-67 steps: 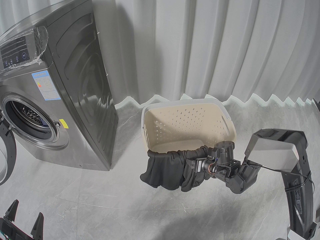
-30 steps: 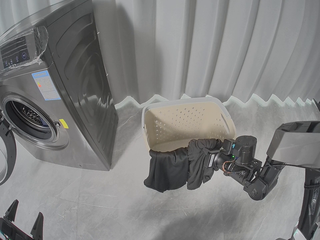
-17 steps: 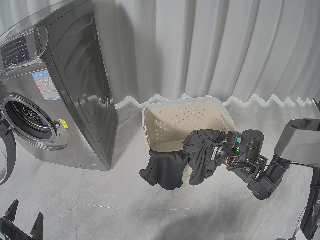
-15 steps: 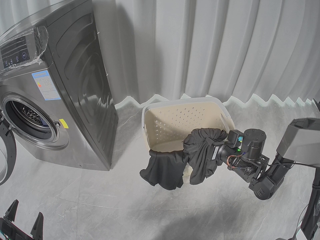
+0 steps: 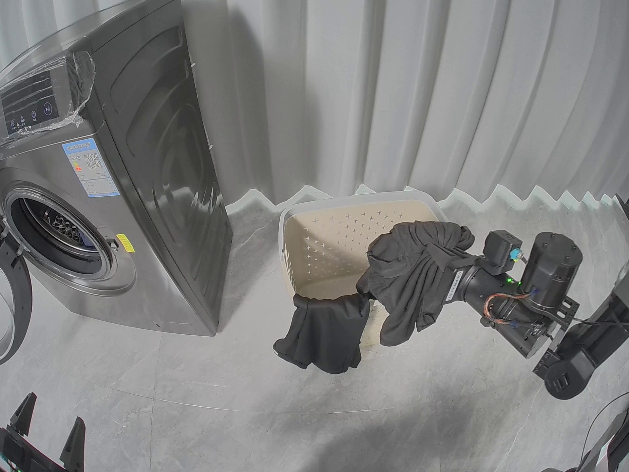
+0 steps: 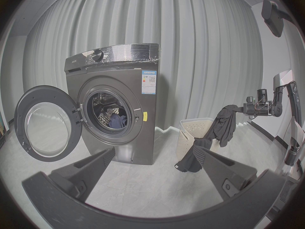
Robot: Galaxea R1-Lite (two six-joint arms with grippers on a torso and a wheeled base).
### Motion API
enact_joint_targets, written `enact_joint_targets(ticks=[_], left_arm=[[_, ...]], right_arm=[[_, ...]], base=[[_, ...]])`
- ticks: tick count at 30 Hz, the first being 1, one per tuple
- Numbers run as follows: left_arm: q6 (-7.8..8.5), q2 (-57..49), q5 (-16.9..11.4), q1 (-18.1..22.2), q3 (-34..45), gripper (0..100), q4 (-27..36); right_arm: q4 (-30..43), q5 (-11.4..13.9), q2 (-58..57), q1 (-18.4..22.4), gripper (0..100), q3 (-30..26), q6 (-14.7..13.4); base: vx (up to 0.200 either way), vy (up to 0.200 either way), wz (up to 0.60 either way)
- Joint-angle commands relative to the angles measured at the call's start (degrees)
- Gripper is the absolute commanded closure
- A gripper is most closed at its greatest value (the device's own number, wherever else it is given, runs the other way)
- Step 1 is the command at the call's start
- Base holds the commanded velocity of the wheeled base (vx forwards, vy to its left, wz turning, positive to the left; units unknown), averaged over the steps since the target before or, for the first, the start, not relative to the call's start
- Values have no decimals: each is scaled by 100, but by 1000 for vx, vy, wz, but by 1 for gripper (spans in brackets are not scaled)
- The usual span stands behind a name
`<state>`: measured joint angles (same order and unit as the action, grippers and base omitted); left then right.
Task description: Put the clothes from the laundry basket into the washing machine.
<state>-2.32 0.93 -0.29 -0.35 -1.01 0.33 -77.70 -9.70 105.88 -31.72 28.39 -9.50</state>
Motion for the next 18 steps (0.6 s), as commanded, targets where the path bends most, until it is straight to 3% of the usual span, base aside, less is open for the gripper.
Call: enact_joint_targets(ticks=[1, 13, 18], left_arm=[[-6, -93, 3, 0, 92, 0, 2], [3, -93, 3, 0, 84, 0, 2], [-6, -93, 3, 0, 92, 0, 2]], right_arm=[[264, -67, -893, -133, 100, -132, 97], [1117, -67, -2018, -194, 100, -88, 132], [1117, -67, -2062, -221, 100, -79, 167]], base=[[0, 0, 0], [0, 0, 0], [-200, 0, 0]])
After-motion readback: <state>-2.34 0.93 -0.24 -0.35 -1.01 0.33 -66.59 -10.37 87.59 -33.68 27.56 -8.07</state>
